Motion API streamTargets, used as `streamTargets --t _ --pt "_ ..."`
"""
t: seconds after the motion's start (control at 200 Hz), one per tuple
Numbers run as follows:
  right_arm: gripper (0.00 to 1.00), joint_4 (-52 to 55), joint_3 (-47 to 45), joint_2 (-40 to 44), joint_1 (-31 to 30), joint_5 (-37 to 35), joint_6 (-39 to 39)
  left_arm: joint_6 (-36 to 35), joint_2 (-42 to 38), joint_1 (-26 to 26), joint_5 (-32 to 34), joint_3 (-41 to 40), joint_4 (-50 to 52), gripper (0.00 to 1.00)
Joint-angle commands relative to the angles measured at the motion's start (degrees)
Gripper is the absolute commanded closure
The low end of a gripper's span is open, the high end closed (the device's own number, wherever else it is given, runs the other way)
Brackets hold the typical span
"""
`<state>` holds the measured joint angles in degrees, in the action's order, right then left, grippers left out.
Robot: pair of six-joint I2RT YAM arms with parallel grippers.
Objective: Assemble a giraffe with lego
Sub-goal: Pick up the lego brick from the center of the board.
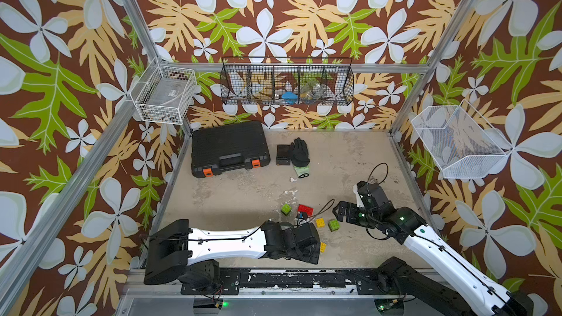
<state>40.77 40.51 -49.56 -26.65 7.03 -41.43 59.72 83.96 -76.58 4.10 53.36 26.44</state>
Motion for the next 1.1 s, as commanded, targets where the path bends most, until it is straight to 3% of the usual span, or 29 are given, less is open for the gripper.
streamTargets --t 0.0,0.305,0.831,1.096 --pt "0.00 0.21 -0.27 1.08 3.26 4.34 4.07 4.39 2.70 -1.02 2.62 1.50 -0.22 0.06" --pt "0.00 1.85 1.50 1.57 9.71 7.53 10.11 6.41 10.39 -2.25 2.76 5.04 0.72 0.08" --pt "0.00 2.73 2.03 3.16 9.71 6.77 11.09 4.81 16.90 -2.23 4.61 9.22 6.43 0.09" --pt "0.00 2.79 2.34 3.42 10.45 6.50 10.75 3.36 19.45 -2.12 4.84 10.13 6.35 0.15"
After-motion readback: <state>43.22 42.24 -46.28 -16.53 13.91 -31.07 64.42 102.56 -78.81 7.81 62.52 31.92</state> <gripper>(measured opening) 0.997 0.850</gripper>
